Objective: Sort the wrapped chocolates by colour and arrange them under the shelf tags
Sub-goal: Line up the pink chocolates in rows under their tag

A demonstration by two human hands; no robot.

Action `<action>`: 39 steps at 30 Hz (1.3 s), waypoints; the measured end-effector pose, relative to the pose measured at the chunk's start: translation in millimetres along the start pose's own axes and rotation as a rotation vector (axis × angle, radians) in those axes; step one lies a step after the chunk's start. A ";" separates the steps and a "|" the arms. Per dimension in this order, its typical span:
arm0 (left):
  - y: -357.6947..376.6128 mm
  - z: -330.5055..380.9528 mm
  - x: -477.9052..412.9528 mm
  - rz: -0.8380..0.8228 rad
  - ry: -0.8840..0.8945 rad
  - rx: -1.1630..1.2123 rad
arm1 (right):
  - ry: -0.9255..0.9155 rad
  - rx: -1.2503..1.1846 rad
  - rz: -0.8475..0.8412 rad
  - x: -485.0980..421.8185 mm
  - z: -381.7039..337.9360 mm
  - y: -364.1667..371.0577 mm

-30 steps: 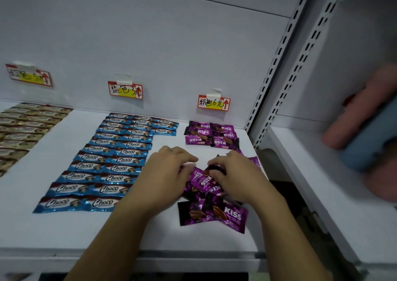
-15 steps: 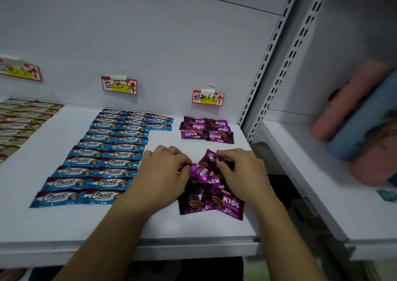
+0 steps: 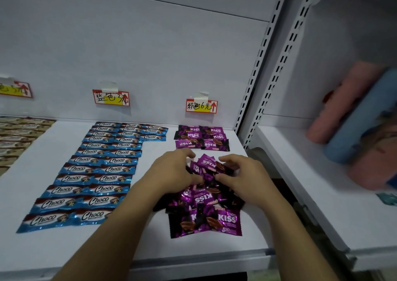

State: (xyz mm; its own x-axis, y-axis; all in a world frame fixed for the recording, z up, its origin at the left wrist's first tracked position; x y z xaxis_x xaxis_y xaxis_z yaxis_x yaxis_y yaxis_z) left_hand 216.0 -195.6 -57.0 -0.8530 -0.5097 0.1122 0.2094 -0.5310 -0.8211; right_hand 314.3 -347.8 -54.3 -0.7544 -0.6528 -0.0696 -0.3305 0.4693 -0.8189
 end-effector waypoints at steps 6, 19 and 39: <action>-8.5 -13.7 -3.4 0.013 -0.037 0.226 | 0.015 -0.169 0.042 -4.4 10.2 -8.2; -2.1 5.9 -9.7 -0.075 -0.036 0.061 | 0.029 -0.334 0.071 -22.9 9.9 -10.9; -35.7 -12.6 -23.4 0.311 -0.102 0.774 | 0.193 -0.795 0.108 -37.7 -3.9 -19.8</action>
State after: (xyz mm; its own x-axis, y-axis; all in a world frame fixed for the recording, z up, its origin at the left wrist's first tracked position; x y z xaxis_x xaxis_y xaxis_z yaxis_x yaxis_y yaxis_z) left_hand 222.5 -156.2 -37.4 -0.6621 -0.7490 0.0248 0.7288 -0.6513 -0.2115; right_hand 347.1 -330.2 -33.3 -0.8650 -0.5006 0.0335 -0.4990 0.8515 -0.1609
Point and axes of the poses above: each hand's wrist, its own x-axis away from the middle knuckle, its own y-axis out of the palm, z = x × y, the point moved 3 cm from there along -x, towards the middle knuckle, and after that the axes turned 2 degrees about z, right-handed, at the moved point
